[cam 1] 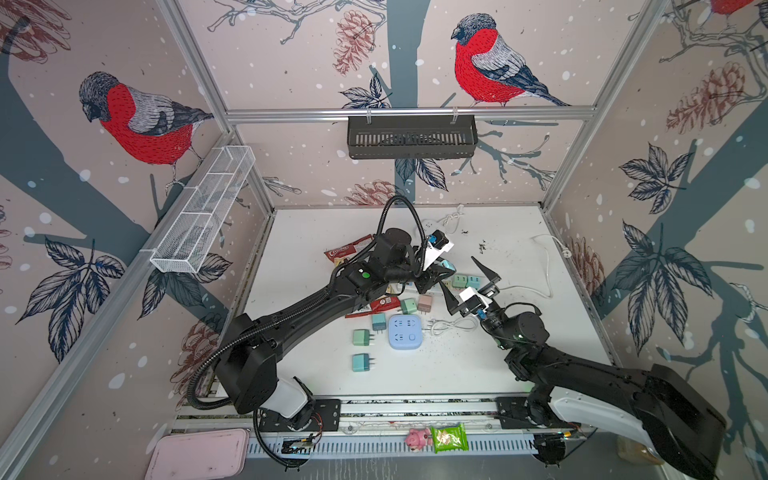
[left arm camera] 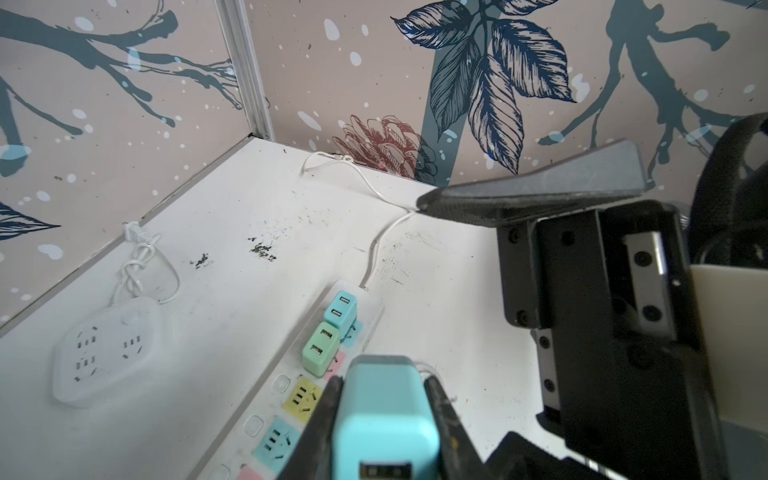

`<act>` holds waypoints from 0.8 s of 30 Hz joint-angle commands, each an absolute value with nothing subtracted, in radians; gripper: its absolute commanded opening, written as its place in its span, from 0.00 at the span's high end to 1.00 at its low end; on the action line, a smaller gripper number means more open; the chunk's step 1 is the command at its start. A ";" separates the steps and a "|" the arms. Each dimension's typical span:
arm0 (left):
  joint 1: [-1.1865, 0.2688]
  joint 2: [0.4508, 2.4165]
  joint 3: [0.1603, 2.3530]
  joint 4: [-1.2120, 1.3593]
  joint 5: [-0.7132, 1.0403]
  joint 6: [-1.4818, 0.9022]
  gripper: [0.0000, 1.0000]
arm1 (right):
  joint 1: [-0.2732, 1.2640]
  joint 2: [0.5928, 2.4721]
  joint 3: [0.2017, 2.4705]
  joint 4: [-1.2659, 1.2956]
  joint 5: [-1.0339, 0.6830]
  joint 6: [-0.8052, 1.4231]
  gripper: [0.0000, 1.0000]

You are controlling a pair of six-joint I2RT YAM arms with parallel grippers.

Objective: Insert the plug
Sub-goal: 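Grasp the teal charger with the left gripper while the right gripper opens and withdraws, then carry the teal charger with the left gripper over the socket beside the green charger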

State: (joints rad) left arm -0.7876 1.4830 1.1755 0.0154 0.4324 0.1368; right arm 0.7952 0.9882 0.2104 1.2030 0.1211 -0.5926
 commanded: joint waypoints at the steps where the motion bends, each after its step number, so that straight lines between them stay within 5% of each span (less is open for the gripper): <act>1: -0.785 1.466 1.148 0.064 0.321 0.217 1.00 | 0.789 0.919 0.194 1.158 0.177 -0.469 0.00; 12: -0.785 1.549 1.162 0.052 0.025 0.298 1.00 | 0.712 0.594 0.032 0.980 0.340 -0.298 0.00; 24: -0.786 1.842 1.443 -0.259 0.189 0.421 1.00 | 0.434 0.471 -0.015 0.830 0.299 0.060 0.00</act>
